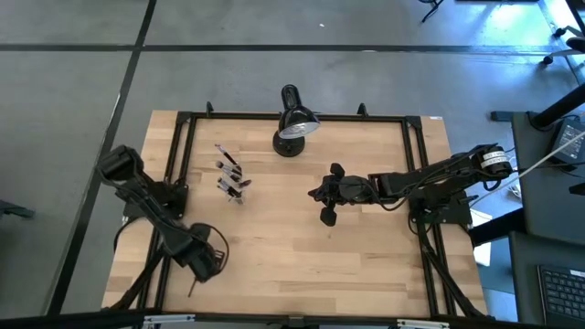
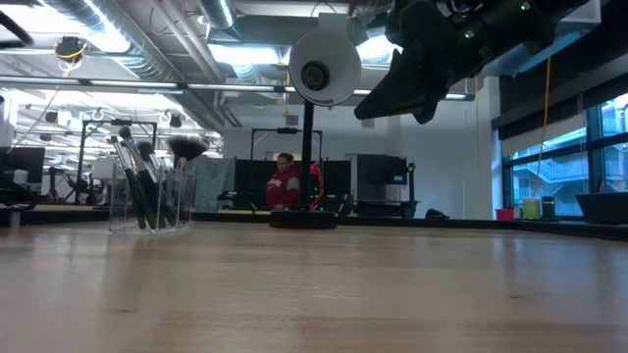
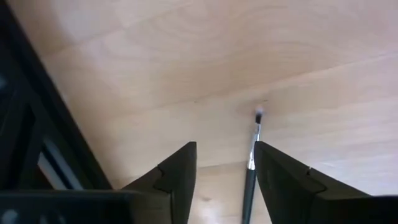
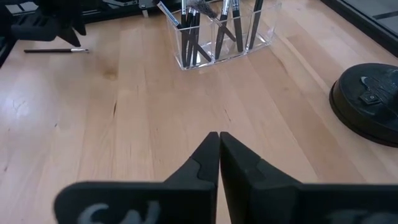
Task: Sort items
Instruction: Put the eyeshadow brush into the transparent organizer
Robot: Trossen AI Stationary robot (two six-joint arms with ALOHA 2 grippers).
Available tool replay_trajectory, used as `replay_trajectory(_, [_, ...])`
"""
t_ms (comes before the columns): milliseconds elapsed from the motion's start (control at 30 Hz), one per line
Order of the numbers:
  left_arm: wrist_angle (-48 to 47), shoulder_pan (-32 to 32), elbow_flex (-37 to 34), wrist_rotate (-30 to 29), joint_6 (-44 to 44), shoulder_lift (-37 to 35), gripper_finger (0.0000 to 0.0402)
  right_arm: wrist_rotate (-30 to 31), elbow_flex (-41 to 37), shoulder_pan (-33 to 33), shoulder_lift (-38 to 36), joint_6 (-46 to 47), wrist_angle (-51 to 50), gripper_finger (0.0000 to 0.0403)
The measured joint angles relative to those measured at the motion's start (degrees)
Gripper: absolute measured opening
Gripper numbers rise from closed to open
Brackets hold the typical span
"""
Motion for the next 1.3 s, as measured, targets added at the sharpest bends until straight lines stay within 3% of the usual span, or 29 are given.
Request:
replay_trajectory(267, [1.5,1.7,0.0,0.0,6.5,0.1,0.0164,0.0,0.0,0.0,0.0,0.2,-0.2,0.0014])
replay_trajectory(567, [5.7,1.4,0.0,-3.7,5.1,1.5,0.0147,0.0,0.0,0.0,0.0,0.6,-1.3,0.0014])
replay_trajectory(900, [7.6,1.5,0.5,0.0,9.7,6.6,0.0123,0.0,0.0,0.0,0.0,0.8,-1.3,0.0014])
replay_trajectory(1300, [7.3,1.5,0.1,1.6,13.4,5.5,0.0036,-0.5,0.0,0.0,0.0,0.8,-1.3,0.0014])
